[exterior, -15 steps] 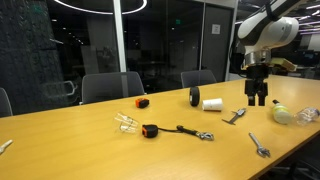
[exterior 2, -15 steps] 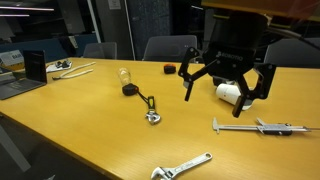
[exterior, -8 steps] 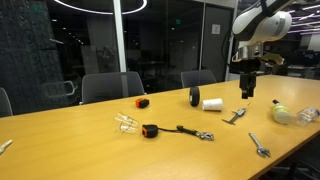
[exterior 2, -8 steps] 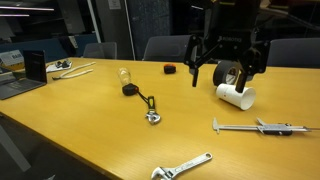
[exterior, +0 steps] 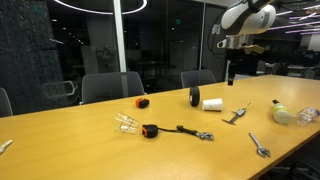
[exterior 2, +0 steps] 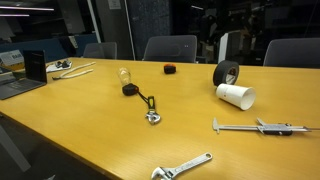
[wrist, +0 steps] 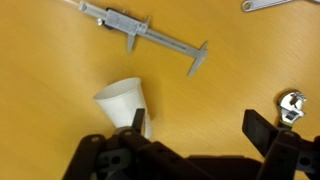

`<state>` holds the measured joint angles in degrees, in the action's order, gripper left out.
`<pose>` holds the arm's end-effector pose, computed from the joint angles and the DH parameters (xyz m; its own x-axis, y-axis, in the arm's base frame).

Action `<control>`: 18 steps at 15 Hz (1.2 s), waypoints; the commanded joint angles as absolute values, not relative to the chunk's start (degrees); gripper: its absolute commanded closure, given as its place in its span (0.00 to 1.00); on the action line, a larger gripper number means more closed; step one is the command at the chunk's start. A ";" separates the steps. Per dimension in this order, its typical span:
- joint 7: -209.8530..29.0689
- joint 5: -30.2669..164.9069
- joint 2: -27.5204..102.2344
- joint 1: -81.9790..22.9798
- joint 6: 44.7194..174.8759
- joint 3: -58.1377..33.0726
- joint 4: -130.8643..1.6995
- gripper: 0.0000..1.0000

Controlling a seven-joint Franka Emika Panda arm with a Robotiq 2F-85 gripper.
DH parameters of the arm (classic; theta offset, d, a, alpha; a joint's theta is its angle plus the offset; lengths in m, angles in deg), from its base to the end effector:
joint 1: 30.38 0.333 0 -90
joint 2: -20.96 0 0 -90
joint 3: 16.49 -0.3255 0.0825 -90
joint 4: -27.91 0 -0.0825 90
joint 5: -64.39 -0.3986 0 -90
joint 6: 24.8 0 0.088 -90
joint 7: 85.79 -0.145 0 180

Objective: Pick up the white cup, put the clear cup inside the white cup

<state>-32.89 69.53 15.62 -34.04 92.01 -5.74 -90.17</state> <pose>0.5301 -0.1461 0.4477 0.7589 0.6512 -0.0108 0.6491 -0.7549 0.0939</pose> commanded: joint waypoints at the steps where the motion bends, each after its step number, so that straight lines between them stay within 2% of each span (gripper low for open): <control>1: -22.14 66.61 23.97 -34.86 101.78 -6.19 -84.87 0.00; 4: -10.64 58.56 31.13 -36.39 110.76 -7.73 -82.37 0.00; 6: -3.94 53.18 35.96 -38.29 112.21 -9.95 -79.57 0.00; 11: 1.15 51.55 44.66 -42.49 107.89 -13.98 -71.32 0.00; 18: -0.01 56.06 50.10 -45.00 102.10 -13.85 -64.60 0.00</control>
